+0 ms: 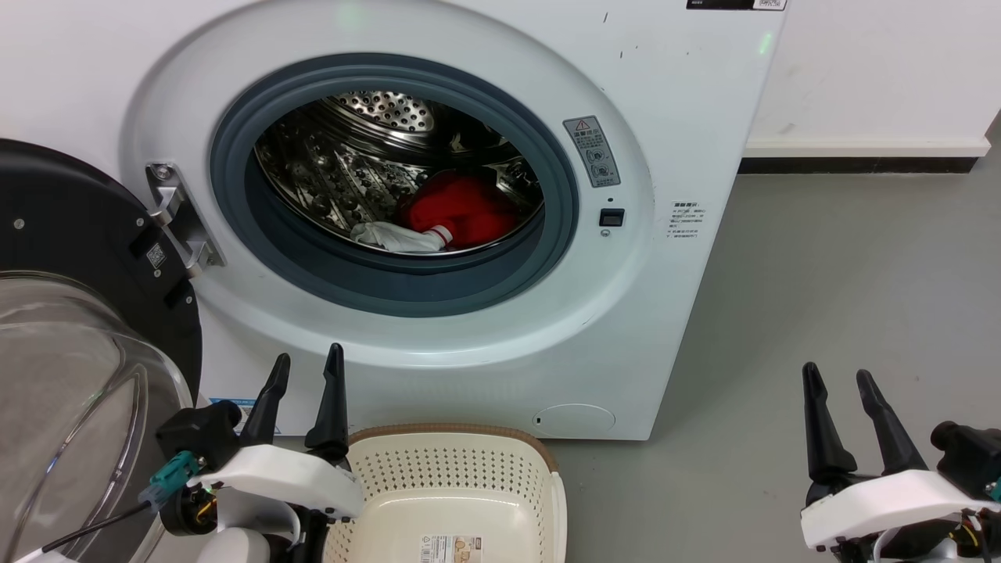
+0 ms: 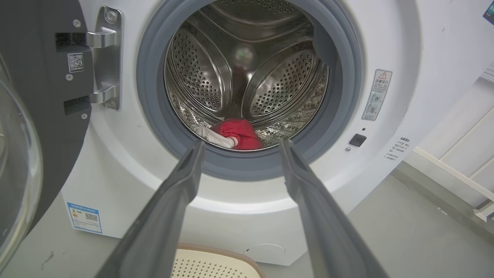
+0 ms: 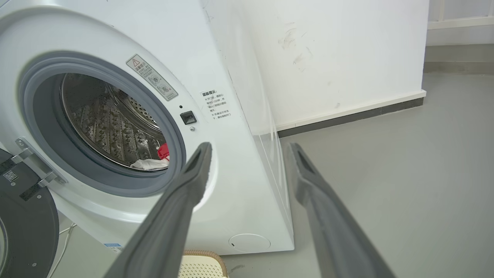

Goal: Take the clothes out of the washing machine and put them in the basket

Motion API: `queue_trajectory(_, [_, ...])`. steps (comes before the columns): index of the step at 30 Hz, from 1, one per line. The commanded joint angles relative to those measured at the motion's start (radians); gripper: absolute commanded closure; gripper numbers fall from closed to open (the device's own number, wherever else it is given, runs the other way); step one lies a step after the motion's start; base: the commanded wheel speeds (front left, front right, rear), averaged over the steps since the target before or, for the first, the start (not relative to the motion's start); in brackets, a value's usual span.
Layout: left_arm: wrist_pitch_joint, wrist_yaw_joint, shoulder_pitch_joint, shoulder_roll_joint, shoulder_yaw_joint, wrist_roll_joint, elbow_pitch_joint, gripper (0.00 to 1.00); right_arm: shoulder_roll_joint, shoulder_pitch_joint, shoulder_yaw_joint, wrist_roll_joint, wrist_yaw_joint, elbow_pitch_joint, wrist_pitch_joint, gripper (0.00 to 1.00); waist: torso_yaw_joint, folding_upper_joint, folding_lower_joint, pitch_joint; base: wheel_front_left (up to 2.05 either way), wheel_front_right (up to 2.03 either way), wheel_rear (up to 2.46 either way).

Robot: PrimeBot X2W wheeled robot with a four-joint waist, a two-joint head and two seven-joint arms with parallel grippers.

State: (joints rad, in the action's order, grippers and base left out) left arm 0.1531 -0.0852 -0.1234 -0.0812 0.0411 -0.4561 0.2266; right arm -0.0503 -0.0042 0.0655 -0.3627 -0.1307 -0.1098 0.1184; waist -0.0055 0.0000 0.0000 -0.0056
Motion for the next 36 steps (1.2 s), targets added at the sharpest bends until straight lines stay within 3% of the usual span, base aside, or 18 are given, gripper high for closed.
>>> queue_trajectory(1, [0.008,0.005,-0.019,-0.006,0.004,0.022,-0.005,0.00,-0.001,0.001,-0.001,0.026,0.000,0.013,0.006,0.00,0.000,0.0000,0.0000,0.000,0.00,0.00,0.00])
queue_trajectory(36, [0.084,0.054,-0.015,-0.020,0.033,0.308,0.027,0.00,0.000,0.014,-0.010,0.336,0.000,-0.009,0.050,0.00,0.010,0.0000,0.0000,0.000,0.00,0.00,0.00])
